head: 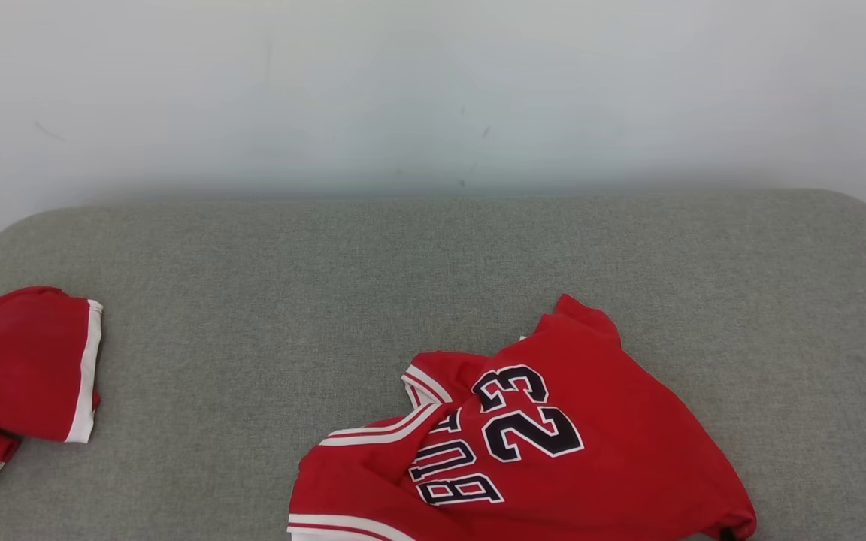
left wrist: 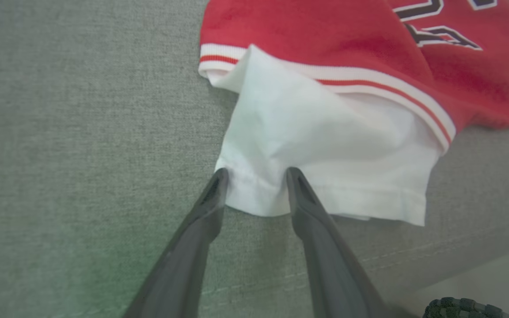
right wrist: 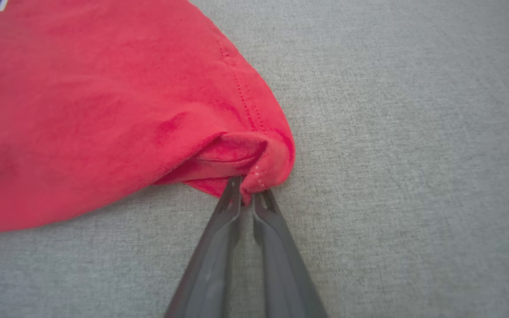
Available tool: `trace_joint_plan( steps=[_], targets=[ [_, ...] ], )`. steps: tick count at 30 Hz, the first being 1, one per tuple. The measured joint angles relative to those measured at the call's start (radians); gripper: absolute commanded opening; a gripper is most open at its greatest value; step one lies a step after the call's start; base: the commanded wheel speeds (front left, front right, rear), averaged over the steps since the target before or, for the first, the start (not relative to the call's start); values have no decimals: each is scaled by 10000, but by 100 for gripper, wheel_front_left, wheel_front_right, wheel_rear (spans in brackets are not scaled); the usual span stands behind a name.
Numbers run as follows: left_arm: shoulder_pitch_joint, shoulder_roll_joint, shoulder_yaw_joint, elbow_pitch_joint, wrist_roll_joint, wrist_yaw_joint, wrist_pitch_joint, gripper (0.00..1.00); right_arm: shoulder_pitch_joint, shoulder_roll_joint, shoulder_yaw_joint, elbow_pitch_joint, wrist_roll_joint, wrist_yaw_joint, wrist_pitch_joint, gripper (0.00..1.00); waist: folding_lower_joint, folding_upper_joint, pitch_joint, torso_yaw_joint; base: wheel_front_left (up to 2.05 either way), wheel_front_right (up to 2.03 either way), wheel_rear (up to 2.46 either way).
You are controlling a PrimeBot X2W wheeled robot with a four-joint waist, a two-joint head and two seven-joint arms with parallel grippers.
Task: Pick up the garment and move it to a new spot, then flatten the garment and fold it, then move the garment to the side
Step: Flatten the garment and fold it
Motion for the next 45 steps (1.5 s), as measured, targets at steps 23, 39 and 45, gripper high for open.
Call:
trace_joint_plan(
  steps=[23, 39, 45],
  targets=[
    [646, 604, 1703, -4982, 470, 52, 437, 0, 1087, -1183, 575, -4591, 621, 0, 755, 0, 1, 1, 133, -168, 0, 0, 0],
    [-6678, 3118, 1448, -5329, -999, -13, 3647, 0, -3690, -1885, 596, -6491, 1701, 0, 2777, 0, 3, 2, 1454, -216, 0, 0, 0],
    [-10540, 3312, 1016, -3191, -1534, -15, 3979, 0, -7222, -1730, 740, -5660, 1965, 0, 3591, 0, 4, 3, 2361, -286, 0, 0, 0]
  ],
)
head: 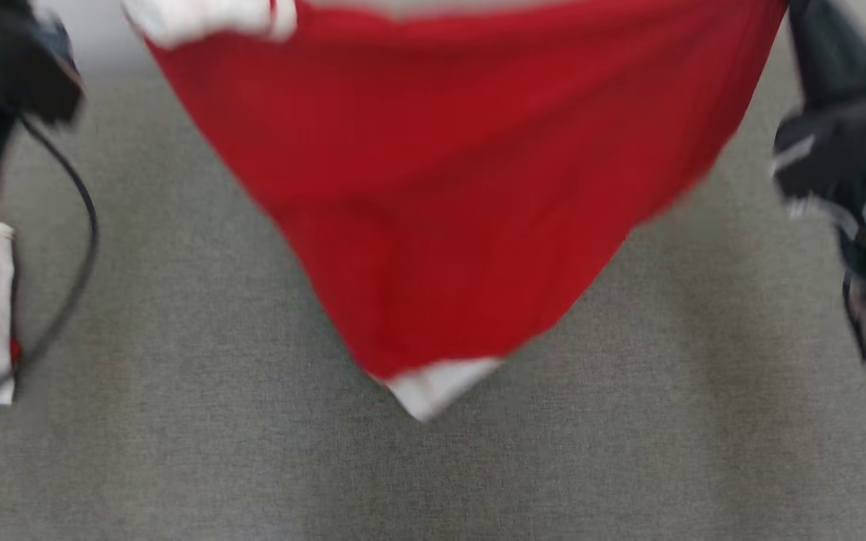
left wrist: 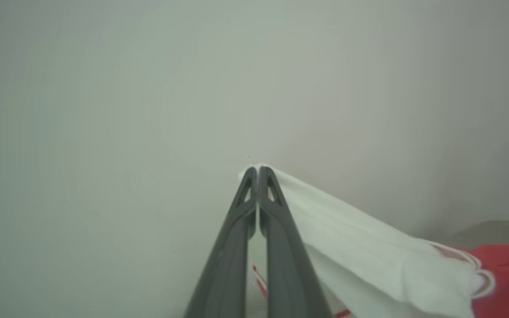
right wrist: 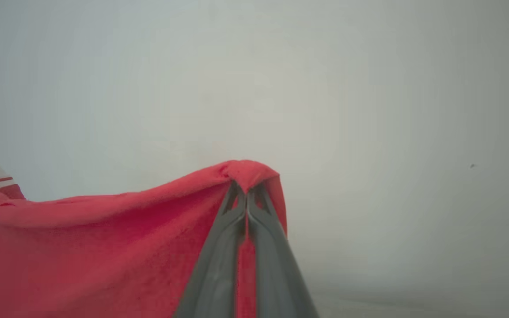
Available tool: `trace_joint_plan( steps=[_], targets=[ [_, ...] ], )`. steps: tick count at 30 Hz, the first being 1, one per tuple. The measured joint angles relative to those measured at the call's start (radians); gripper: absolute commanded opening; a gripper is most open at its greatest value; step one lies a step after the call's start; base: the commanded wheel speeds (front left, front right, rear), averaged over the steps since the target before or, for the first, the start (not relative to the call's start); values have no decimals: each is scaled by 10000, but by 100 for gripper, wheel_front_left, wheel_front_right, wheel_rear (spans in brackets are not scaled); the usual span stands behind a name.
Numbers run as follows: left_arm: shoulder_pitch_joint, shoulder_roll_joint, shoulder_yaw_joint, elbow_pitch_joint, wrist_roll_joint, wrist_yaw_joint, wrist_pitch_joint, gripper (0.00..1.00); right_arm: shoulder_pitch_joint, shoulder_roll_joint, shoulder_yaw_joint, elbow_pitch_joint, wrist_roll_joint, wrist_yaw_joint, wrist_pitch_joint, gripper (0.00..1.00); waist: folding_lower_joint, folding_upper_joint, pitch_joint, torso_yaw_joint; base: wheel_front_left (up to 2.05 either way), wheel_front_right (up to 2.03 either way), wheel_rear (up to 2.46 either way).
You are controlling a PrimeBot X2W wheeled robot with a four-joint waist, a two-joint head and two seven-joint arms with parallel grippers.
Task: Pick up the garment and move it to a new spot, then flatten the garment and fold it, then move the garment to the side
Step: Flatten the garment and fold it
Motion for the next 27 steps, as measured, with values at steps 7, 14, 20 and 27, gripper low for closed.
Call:
trace_joint_plan(
  steps=[7, 14, 20, 27],
  targets=[
    [-3598, -111, -807, 2316, 15, 0, -201, 0, -3539, 130, 81, 1900, 326, 0, 610, 0, 1, 0, 1055, -24, 0, 0, 0],
    [-6431, -23, -1198, 3994, 19, 0, -556, 0, -6636, 353, 568, 3676, 232, 0, 665, 0, -1, 0, 1904, -106, 0, 0, 0],
    [-8404, -196, -1582, 5229, -86, 0, -943, 0, -8454, 405, 957, 5206, 29, 0, 395, 0, -2, 0, 2374, -314, 0, 0, 0],
    [-9373, -474, -2468, 5986, -267, 0, -1335, 0, -9632, 297, 1534, 6280, 33, 0, -13, 0, -3, -1, 2767, -476, 0, 0, 0]
  ],
)
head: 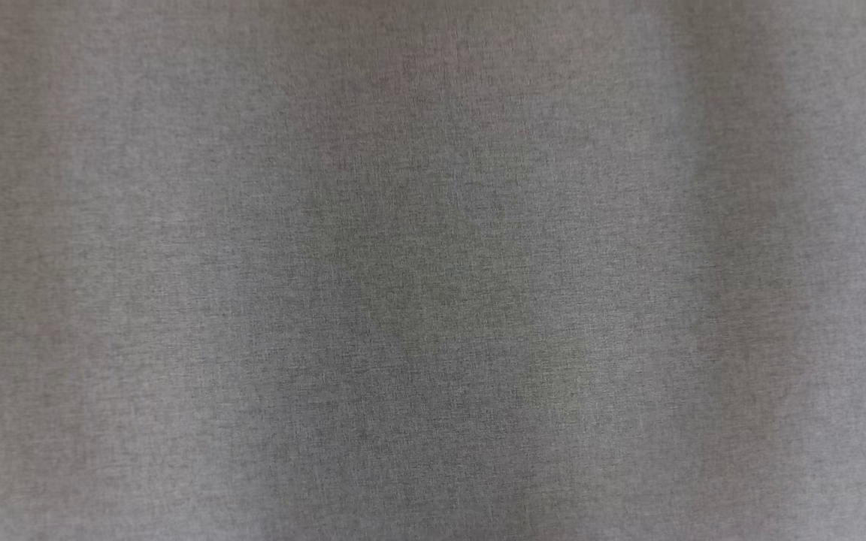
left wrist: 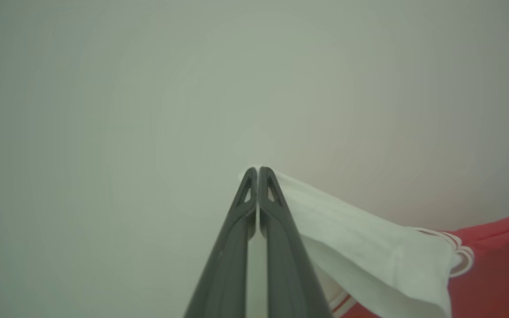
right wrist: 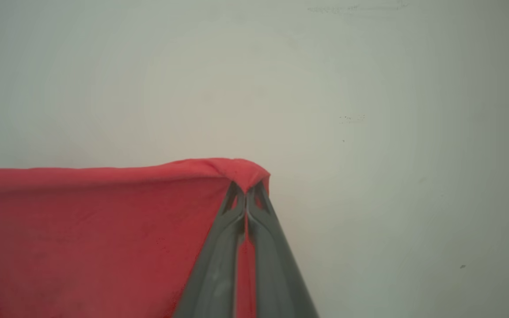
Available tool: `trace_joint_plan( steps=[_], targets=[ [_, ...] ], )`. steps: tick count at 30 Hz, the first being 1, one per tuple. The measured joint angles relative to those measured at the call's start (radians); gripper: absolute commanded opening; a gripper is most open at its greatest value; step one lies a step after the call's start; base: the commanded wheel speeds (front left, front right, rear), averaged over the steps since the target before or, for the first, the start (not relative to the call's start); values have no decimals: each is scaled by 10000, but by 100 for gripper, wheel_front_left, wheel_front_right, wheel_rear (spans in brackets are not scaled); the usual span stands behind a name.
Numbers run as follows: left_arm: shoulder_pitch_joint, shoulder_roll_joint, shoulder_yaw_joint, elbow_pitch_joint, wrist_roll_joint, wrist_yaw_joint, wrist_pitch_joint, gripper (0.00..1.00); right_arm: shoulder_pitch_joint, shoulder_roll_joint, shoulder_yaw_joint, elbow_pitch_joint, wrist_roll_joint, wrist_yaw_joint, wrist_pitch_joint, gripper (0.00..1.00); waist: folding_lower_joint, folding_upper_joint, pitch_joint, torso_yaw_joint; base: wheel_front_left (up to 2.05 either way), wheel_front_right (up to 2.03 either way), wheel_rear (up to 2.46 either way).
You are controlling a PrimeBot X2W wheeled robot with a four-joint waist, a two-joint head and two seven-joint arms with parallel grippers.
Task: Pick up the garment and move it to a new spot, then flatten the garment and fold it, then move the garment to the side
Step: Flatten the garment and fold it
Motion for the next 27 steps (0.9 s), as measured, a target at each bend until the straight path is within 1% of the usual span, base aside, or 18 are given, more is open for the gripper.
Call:
trace_joint_plan(
  steps=[4, 9, 12, 16, 20, 25, 27],
  targets=[
    [-134, 40, -357, 362, -359, 0, -228, 0, -303, -119, 322, 359, 115, 0, -228, 0, 0, 0, 193, -28, 0, 0, 0],
    [-163, 109, -823, 623, -723, 0, -426, 0, -311, -366, 744, 660, 399, 0, -449, 0, 0, -1, 365, -42, 0, 0, 0],
    [-164, 151, -1143, 644, -989, -2, -502, 0, -291, -495, 965, 738, 665, 0, -591, 0, 0, 0, 423, -36, 0, 0, 0],
    [21, 242, -1618, 334, -1509, 0, -729, 0, -99, -665, 1348, 819, 1022, 0, -849, 0, 0, -1, 359, -8, 0, 0, 0],
    [866, 435, -1785, -278, -2096, 0, -1365, 0, 774, -953, 1789, 418, 1519, 0, -1198, 0, -1, -2, 122, -2, 0, 0, 0],
    [2646, 639, -1797, -1315, -2654, 6, -2033, 0, 2586, -1570, 2217, -571, 2188, -2, -1528, 0, -2, -3, -365, 40, 0, 0, 0],
    [3479, 755, -1739, -1893, -2899, 169, -2197, 0, 3399, -1810, 2288, -1055, 2449, 0, -1647, 0, -2, -2, -599, 63, 0, 0, 0]
  ],
)
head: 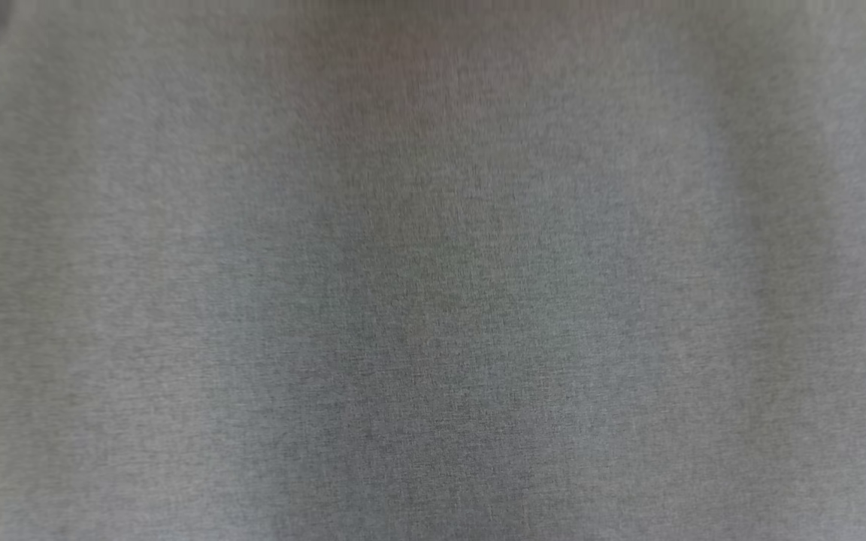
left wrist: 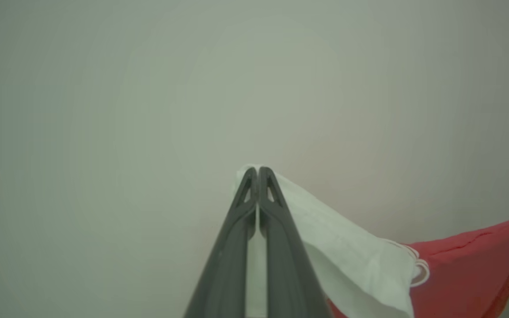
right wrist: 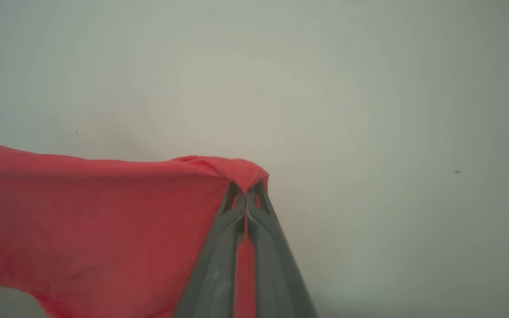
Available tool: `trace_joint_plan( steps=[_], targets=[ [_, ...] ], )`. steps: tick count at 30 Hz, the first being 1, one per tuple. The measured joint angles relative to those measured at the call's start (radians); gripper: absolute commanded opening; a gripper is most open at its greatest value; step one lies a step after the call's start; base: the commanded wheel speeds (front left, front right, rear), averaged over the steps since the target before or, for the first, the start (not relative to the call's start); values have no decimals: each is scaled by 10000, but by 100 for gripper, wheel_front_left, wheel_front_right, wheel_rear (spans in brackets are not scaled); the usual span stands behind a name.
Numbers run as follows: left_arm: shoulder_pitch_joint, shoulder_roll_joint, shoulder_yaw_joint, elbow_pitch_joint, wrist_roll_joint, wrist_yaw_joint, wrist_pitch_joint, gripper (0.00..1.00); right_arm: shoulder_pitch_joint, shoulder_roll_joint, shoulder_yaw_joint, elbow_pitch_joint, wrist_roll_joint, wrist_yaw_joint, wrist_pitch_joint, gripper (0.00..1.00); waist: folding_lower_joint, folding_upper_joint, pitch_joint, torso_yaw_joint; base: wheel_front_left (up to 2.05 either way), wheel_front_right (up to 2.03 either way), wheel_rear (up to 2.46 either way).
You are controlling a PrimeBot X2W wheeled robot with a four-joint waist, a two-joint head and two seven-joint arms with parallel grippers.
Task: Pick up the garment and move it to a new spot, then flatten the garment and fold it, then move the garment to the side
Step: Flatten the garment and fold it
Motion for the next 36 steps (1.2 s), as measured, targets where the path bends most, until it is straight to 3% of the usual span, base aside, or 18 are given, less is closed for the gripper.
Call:
trace_joint_plan(
  steps=[4, 8, 9, 14, 19, 24, 36],
  targets=[
    [1984, 337, 130, -1682, -309, 663, -186, 0, 1742, -479, -59, -980, 416, 0, -153, 0, 0, 0, -511, 41, 0, 0, 0],
    [4305, 871, 351, -3921, -675, 1783, -290, 0, 3584, -949, -382, -1833, 617, -2, -215, 0, -1, -1, -1046, 84, 0, 0, 0],
    [4305, 871, 351, -3921, -675, 1783, -290, 0, 3584, -949, -382, -1833, 617, -2, -215, 0, -1, -1, -1046, 84, 0, 0, 0],
    [7341, 1601, 924, -6769, -771, 3396, -412, 0, 5848, -991, -1032, -2685, 606, 0, -192, 0, -2, -1, -1655, 132, 0, 0, 0],
    [9962, 1513, 1582, -8629, -769, 4265, -431, 0, 8181, -961, -2006, -3338, 240, 0, -151, 0, -3, -1, -2089, 305, 0, 0, 0],
    [12399, 811, 2159, -9309, -736, 4531, -435, 0, 10094, -447, -2834, -3977, -209, 0, 100, 0, -2, -2, -2415, 502, 0, 0, 0],
    [16641, -963, 2750, -8192, -759, 3593, -445, 0, 13305, 993, -3946, -4508, -2044, 0, 491, 0, 0, -1, -3280, 661, 0, 0, 0]
  ],
)
